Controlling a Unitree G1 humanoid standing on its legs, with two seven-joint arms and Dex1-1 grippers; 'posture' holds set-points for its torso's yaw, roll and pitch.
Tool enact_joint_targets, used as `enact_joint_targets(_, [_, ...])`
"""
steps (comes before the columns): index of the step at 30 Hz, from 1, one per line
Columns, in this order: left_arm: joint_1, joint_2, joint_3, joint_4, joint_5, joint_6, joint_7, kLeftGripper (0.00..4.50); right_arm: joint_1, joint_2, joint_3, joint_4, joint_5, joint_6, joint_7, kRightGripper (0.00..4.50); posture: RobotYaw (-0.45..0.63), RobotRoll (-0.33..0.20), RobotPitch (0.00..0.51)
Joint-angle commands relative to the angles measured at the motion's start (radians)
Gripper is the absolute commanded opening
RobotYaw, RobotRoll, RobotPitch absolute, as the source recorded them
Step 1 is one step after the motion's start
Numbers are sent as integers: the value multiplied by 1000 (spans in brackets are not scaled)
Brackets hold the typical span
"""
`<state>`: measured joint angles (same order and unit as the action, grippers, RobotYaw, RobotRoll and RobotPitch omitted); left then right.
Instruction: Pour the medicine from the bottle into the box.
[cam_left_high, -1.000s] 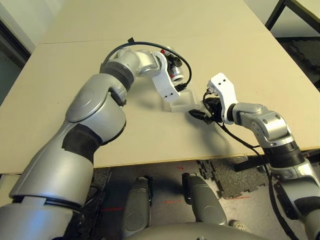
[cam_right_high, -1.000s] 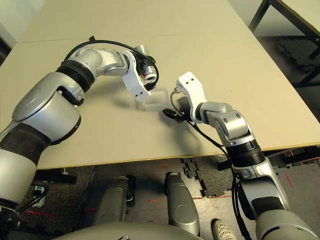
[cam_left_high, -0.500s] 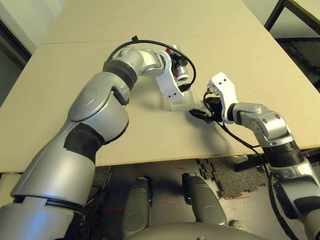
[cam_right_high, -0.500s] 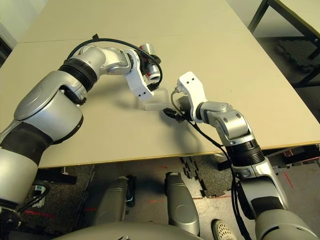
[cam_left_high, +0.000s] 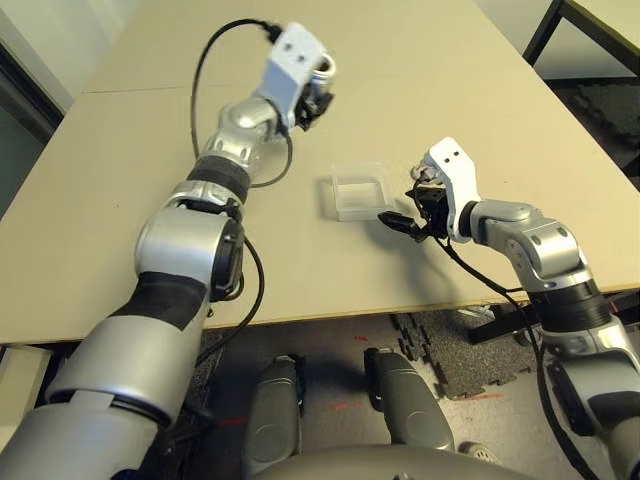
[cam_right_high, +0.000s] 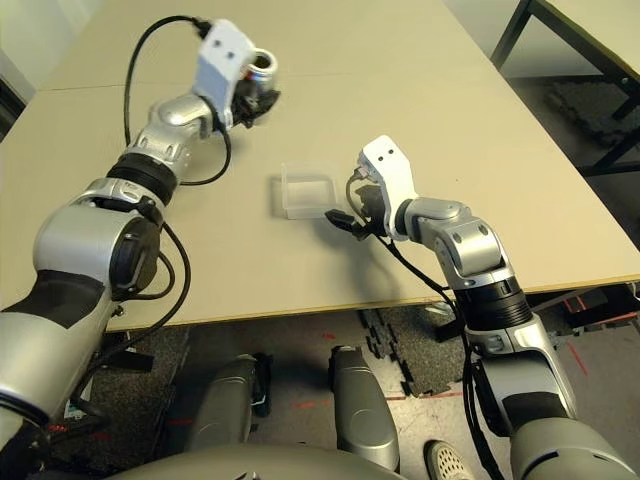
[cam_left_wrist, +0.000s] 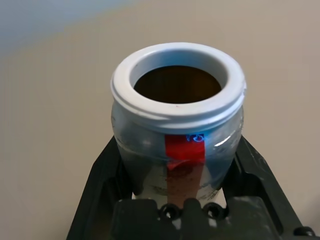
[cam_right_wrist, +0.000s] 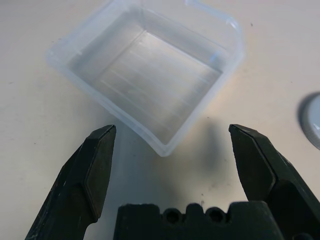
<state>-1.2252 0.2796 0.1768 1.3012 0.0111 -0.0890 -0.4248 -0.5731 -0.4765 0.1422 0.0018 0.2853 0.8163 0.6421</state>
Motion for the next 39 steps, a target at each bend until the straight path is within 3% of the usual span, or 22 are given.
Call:
enact_joint_targets(1, [65,-2,62,-11,-69,40,50,2530,-2,-6,-8,-12,2,-7,15,4500,-175,0,141])
enact_joint_targets(7, [130,-12,102,-15,-111,66,98,2530,2,-2,-6,-21,1,-1,19,4500,-181,0,146])
enact_joint_targets(12, [61,-7,51,-23,-63,27,79,2530,11,-4,-11,-29,2,6,15,4500,-184,0,147])
enact_joint_targets(15, [-30,14,-138,-34,115,-96,8,2530,11,-3,-14,-27,2,9,12,4500,-181,0,148])
enact_joint_targets(19, [-159,34,-485,-37,441,-339,-48,2530,12,-2,-12,-11,-2,-2,14,4500,-174,0,145])
enact_joint_targets(22, [-254,48,-830,-48,792,-518,96,2530,10,1,-12,2,-5,-10,13,4500,-173,0,143])
enact_joint_targets(24, [-294,37,-990,-45,950,-572,206,2530,8,11,-14,10,-6,-17,6,4500,-183,0,139])
enact_joint_targets(30, [-344,-47,-1243,10,1199,-503,375,2530,1,48,-27,29,-5,-37,-25,4500,-209,0,140])
enact_joint_targets(39, [-385,-98,-1240,52,1195,-497,408,2530,1,53,-38,26,-6,-39,-35,4500,-226,0,142])
